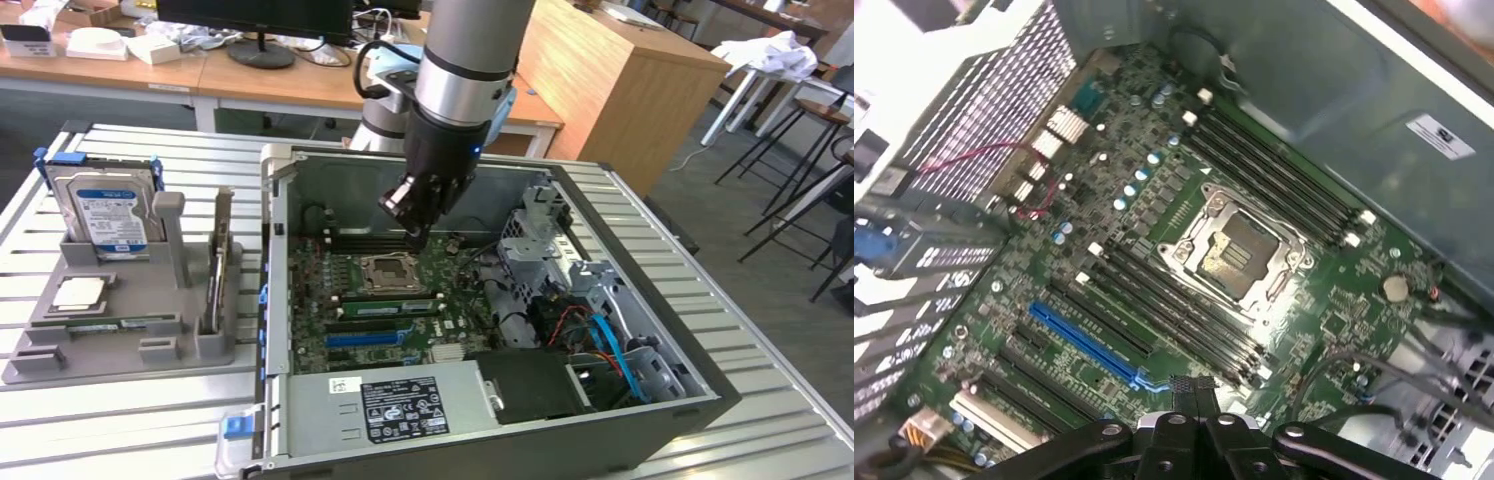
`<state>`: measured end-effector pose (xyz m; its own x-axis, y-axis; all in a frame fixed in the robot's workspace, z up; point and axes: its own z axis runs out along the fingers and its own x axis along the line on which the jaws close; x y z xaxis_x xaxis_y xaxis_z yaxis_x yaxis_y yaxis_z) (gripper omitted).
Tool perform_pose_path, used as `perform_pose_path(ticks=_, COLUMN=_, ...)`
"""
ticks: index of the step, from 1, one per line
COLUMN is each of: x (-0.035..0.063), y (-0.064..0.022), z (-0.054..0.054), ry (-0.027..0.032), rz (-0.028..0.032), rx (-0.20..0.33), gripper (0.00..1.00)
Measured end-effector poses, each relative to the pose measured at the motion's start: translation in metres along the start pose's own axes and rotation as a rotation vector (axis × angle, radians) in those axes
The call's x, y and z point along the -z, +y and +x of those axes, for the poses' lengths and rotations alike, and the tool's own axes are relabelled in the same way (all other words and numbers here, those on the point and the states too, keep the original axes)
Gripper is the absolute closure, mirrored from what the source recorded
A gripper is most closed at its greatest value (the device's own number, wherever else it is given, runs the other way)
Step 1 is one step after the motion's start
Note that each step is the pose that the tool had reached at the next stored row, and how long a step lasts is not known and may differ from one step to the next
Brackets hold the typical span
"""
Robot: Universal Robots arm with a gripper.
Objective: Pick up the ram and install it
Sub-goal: 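Press down the ram until it locks into place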
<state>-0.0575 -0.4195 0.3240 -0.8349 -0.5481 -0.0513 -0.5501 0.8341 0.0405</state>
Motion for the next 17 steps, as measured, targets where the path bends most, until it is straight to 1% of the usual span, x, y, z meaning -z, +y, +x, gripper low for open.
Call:
perform_pose_path(ticks=11, x=-0.0010, y=0.0005, z=0.0009, ry=-0.0066, rz=0.0084, rx=-0.163, gripper=0.90)
perform_pose_path(ticks=12, x=-0.0012, y=0.0006, z=0.0010, ry=-0.0078, rz=0.0100, rx=-0.194, gripper=0.90)
perform_pose_path(ticks=14, x=-0.0015, y=0.0007, z=0.0012, ry=-0.0091, rz=0.0115, rx=-0.223, gripper=0.90)
perform_pose_path(ticks=15, x=-0.0017, y=0.0008, z=0.0013, ry=-0.0103, rz=0.0130, rx=-0.253, gripper=0.90)
perform_pose_path(ticks=17, x=-0.0019, y=0.0008, z=0.0015, ry=-0.0116, rz=0.0146, rx=-0.284, gripper=0.90)
